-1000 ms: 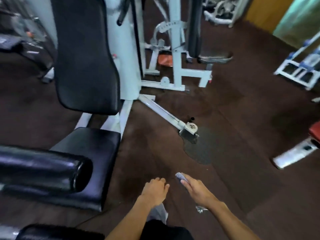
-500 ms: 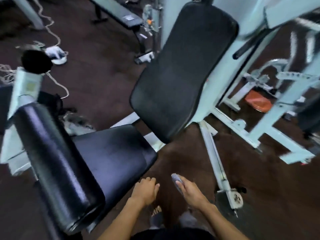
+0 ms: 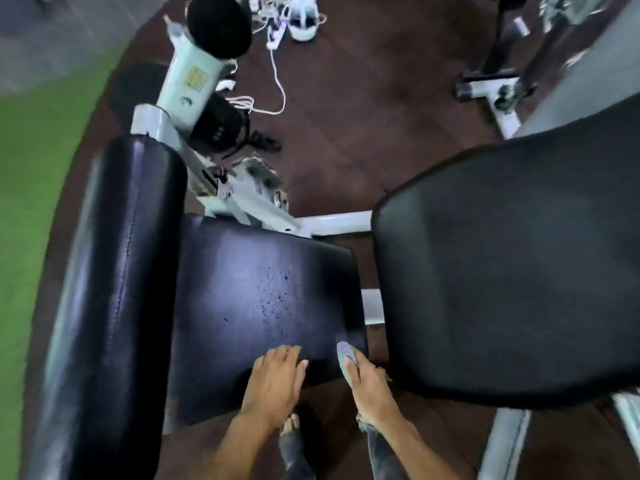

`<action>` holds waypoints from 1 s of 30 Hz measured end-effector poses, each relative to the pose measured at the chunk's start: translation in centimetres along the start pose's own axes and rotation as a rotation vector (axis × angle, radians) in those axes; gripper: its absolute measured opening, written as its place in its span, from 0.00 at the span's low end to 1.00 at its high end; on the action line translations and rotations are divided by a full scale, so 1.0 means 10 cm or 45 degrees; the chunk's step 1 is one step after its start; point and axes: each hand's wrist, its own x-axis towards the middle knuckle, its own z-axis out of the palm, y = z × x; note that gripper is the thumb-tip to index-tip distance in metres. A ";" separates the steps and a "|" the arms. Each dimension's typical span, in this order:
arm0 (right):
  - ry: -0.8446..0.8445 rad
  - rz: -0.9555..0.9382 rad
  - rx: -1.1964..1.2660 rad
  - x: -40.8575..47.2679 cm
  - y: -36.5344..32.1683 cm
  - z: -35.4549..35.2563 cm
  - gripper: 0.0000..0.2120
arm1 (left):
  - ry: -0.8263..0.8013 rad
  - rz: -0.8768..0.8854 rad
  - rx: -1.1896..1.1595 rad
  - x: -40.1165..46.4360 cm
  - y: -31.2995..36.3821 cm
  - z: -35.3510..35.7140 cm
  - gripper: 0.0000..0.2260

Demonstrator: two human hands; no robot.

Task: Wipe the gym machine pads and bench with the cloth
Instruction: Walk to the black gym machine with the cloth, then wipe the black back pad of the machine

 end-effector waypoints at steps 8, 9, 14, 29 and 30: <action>0.189 -0.063 0.117 0.96 0.05 0.21 0.22 | 0.320 -0.087 0.095 0.70 -0.53 0.36 0.20; 0.233 -0.070 0.139 1.06 0.08 0.27 0.23 | 0.366 -0.106 0.094 0.76 -0.62 0.38 0.20; 0.448 -0.127 0.171 1.40 0.08 0.44 0.23 | 0.552 -0.204 0.109 0.96 -1.03 0.47 0.21; 0.430 -0.326 -0.672 1.46 0.56 1.02 0.29 | 0.701 -0.416 0.150 0.93 -1.41 0.71 0.24; 0.427 -0.314 -0.685 1.51 0.58 0.95 0.29 | 0.707 -0.417 0.160 0.94 -1.40 0.72 0.24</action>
